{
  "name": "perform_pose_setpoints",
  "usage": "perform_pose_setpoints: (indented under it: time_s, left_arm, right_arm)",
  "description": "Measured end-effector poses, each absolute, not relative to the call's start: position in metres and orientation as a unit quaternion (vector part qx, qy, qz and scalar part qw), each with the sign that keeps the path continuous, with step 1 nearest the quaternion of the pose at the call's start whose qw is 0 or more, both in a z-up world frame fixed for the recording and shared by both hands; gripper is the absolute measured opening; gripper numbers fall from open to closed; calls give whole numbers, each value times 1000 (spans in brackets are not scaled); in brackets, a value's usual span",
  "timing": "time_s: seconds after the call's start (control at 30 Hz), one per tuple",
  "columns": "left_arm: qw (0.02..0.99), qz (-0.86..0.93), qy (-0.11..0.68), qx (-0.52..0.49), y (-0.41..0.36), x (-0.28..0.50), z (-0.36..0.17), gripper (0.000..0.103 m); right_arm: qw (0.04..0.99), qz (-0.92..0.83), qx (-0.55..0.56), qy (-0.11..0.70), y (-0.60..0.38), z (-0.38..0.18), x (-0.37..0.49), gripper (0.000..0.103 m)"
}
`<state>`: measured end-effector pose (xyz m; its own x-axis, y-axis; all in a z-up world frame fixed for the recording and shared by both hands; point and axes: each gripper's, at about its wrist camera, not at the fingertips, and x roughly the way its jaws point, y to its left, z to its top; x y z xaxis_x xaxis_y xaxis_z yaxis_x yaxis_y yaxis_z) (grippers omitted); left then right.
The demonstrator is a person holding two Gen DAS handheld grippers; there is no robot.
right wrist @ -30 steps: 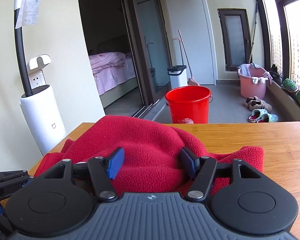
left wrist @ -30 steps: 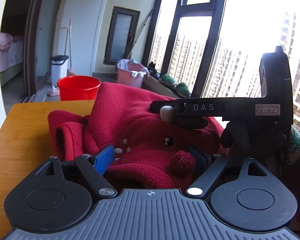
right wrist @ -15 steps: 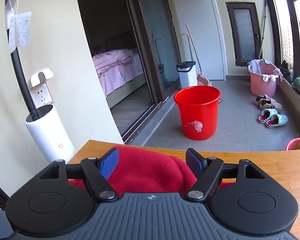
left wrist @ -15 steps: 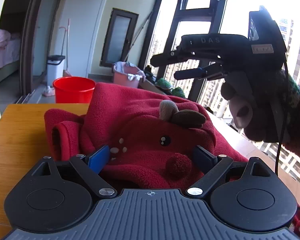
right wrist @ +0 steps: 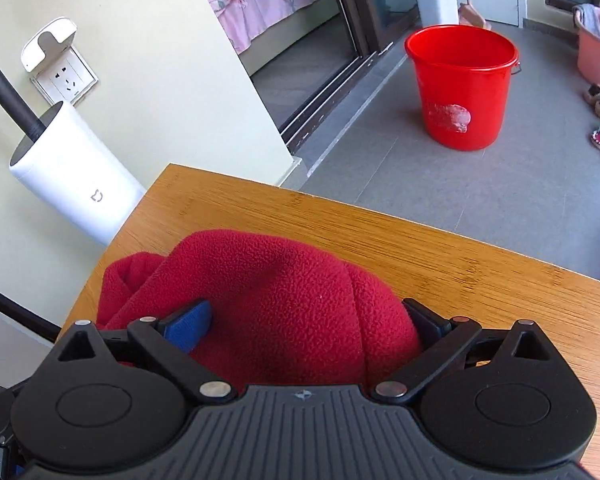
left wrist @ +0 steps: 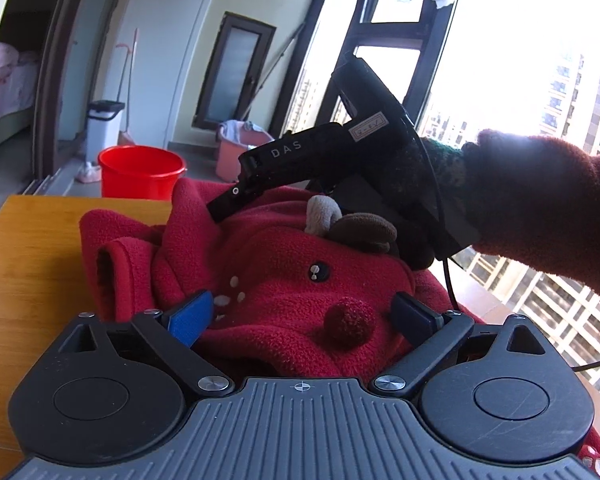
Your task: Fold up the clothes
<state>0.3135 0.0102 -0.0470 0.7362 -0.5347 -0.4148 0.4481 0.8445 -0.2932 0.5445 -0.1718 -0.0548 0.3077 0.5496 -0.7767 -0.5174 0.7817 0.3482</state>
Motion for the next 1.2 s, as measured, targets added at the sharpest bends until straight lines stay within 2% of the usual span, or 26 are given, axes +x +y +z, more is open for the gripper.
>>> perform_pose_setpoints:
  time_s: [0.07, 0.1, 0.17, 0.23, 0.27, 0.47, 0.6, 0.7, 0.83, 1.0, 1.2]
  left_arm:
    - [927, -264, 249, -89, 9, 314, -47, 103]
    - [927, -264, 251, -90, 9, 315, -47, 103]
    - [927, -264, 252, -91, 8, 314, -47, 103]
    - [927, -266, 251, -89, 8, 314, -47, 103]
    - [927, -267, 250, -89, 7, 313, -46, 103]
    - [925, -282, 247, -64, 4, 307, -44, 103]
    - [926, -288, 244, -3, -8, 289, -38, 103]
    - [921, -291, 257, 6, -7, 268, -31, 103]
    - [908, -308, 276, -69, 24, 240, -15, 103]
    - [907, -303, 227, -183, 79, 215, 14, 103]
    - [924, -238, 193, -227, 90, 239, 40, 103]
  right_arm:
    - [811, 337, 11, 477, -167, -52, 536, 81]
    - [813, 340, 8, 472, -165, -50, 532, 76]
    - [823, 339, -4, 457, -161, -40, 519, 51]
    - [836, 342, -22, 428, -161, -22, 502, 36]
    - [841, 347, -21, 414, -164, -11, 492, 34]
    - [863, 371, -32, 342, -187, 41, 418, 32]
    - [875, 368, -50, 311, -198, 50, 368, 32]
    - [880, 372, -45, 291, -207, 51, 338, 32]
    - [883, 383, -45, 266, -214, 43, 297, 32]
    - [881, 393, -17, 262, -230, 21, 259, 32]
    - [892, 377, 45, 247, -253, 5, 232, 33]
